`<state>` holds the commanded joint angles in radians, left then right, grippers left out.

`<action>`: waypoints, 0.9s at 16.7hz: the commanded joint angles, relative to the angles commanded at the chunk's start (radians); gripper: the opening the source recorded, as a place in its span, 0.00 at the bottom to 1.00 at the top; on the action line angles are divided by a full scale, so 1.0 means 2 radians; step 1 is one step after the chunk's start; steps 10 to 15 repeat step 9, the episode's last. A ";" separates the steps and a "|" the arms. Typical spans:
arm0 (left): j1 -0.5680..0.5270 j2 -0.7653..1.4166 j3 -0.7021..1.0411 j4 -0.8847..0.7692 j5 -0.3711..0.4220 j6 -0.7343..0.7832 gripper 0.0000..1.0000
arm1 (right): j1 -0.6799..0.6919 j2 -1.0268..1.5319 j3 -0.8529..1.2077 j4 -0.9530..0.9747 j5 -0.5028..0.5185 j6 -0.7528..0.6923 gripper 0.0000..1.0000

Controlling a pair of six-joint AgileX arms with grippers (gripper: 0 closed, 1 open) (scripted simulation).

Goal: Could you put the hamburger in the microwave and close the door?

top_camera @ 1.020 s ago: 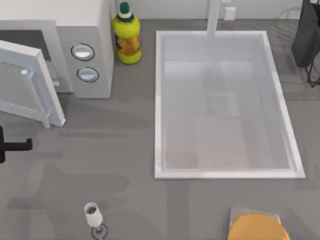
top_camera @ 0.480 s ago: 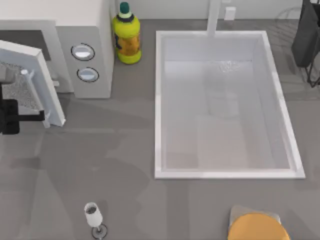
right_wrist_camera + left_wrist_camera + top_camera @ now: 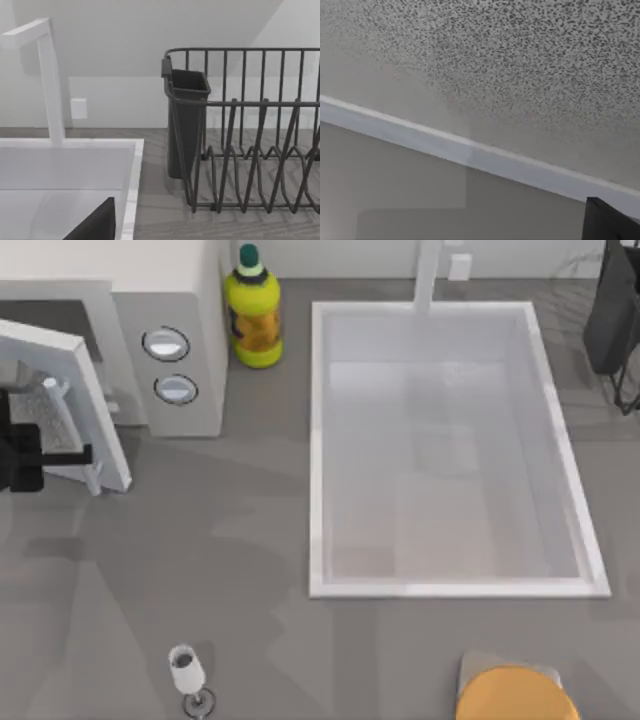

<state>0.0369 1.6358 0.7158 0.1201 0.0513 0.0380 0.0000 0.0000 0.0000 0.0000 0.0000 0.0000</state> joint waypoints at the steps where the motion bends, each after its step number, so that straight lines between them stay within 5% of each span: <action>1: -0.001 0.022 0.022 -0.001 0.000 -0.001 0.00 | 0.000 0.000 0.000 0.000 0.000 0.000 1.00; 7: -0.007 0.139 0.156 -0.011 -0.003 -0.004 0.00 | 0.000 0.000 0.000 0.000 0.000 0.000 1.00; 15: -0.008 0.146 0.163 -0.012 -0.004 -0.005 0.00 | 0.000 0.000 0.000 0.000 0.000 0.000 1.00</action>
